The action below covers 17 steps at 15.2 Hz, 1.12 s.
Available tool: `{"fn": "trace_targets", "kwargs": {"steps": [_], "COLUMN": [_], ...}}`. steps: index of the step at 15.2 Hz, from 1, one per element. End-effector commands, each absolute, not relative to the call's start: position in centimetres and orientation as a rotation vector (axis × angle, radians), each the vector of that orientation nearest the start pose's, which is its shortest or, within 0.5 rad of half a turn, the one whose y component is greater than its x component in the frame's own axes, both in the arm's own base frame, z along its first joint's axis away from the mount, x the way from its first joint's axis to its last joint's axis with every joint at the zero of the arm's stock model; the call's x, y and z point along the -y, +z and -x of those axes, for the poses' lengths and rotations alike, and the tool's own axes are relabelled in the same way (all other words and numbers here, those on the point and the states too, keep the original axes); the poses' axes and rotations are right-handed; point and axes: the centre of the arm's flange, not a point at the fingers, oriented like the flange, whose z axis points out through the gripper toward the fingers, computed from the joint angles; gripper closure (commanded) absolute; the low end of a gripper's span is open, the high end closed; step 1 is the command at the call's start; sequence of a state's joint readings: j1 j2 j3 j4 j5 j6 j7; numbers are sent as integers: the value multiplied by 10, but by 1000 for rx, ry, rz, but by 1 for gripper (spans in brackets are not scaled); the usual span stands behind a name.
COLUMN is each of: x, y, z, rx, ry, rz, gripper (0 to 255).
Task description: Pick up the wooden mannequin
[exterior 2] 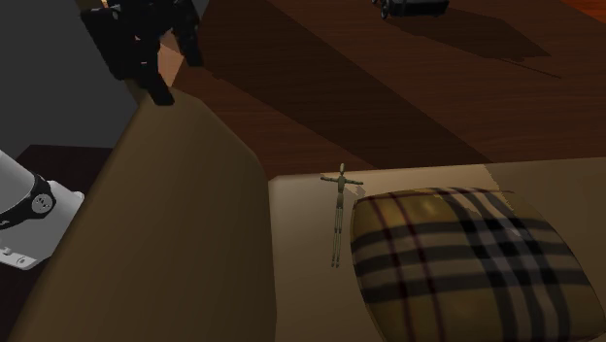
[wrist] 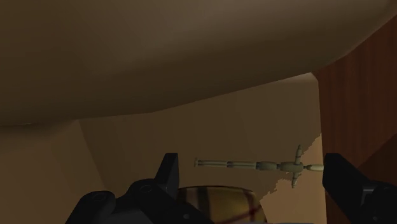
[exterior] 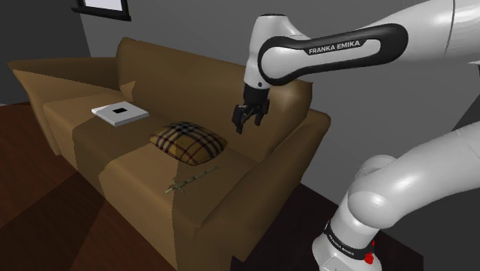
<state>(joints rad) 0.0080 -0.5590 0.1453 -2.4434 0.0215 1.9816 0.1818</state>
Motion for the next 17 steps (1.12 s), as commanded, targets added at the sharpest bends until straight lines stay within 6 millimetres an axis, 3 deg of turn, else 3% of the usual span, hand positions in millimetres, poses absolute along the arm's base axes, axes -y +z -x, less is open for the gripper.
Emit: {"fn": "trace_targets", "kwargs": {"steps": [1,17], "x": [-72,-142], "y": [483,314], "z": [-402,-512], "rx": [-90,-115], "ry": [-155,-96], "rz": [3175,3164], "gripper": [0,0]}}
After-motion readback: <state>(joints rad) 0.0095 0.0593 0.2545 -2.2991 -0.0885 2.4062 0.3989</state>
